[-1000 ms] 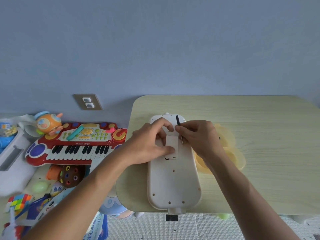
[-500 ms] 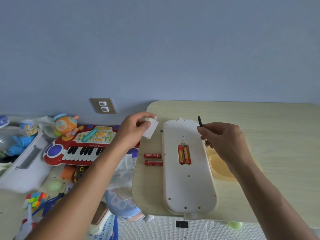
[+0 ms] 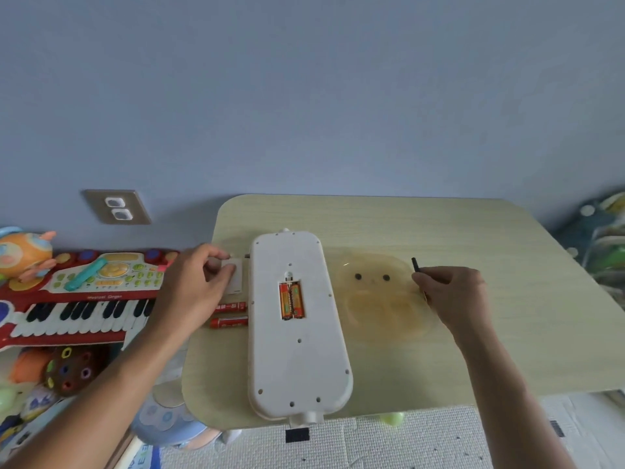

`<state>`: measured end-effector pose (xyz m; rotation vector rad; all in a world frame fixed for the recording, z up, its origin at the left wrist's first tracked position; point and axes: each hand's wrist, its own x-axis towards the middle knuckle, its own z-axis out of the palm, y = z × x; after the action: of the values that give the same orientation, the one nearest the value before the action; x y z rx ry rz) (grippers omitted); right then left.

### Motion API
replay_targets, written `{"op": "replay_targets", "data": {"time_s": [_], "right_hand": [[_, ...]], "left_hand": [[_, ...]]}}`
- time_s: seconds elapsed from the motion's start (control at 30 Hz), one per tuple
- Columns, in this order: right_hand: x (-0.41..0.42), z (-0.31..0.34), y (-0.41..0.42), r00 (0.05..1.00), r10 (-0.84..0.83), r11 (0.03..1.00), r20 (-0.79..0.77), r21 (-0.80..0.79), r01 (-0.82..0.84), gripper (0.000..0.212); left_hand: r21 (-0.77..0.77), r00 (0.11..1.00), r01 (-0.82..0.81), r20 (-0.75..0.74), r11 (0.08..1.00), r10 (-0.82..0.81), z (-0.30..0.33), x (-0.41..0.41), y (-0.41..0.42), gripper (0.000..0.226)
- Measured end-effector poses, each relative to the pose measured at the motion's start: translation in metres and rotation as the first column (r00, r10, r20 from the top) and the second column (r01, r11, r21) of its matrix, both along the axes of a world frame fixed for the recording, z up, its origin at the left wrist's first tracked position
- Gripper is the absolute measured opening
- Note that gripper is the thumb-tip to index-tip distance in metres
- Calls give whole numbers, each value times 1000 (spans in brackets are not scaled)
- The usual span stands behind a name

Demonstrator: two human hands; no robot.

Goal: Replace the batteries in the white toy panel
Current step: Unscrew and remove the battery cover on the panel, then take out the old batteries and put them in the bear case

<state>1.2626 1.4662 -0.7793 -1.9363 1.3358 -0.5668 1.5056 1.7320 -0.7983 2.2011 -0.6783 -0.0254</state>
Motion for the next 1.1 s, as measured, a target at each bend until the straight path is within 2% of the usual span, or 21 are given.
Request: {"op": "replay_targets", "data": {"time_s": [0.47, 0.7, 0.8, 0.9, 1.0, 1.07, 1.1], "right_hand": [[-9, -7, 2, 993, -92, 992, -71, -92, 85, 20], [-8, -5, 4, 985, -58, 983, -163, -182, 28, 41], [-9, -1, 6, 985, -43, 983, -170, -185, 11, 38], [-8, 9, 11, 996, -44, 976, -81, -217, 26, 22], [9, 24, 26, 993, 112, 952, 27, -289, -99, 19], [27, 33, 47, 933, 358, 862, 25, -394, -320, 22], [37, 35, 59, 872, 490, 779, -14, -442, -445, 25]], "left_hand": [[-16, 999, 35, 3, 999, -34, -7, 3, 5, 12], [-17, 1000, 25, -6, 1000, -25, -8, 3, 5, 12], [-8, 1000, 23, -8, 1000, -23, -6, 2, 6, 12], [-3, 1000, 20, 24, 1000, -20, 2, -1, 8, 12], [-6, 988, 80, 131, 997, -78, 18, -12, 7, 12], [4, 973, 180, 146, 984, -179, 31, -25, 3, 9], [20, 962, 232, 144, 972, -233, 36, -31, 1, 8]]}}
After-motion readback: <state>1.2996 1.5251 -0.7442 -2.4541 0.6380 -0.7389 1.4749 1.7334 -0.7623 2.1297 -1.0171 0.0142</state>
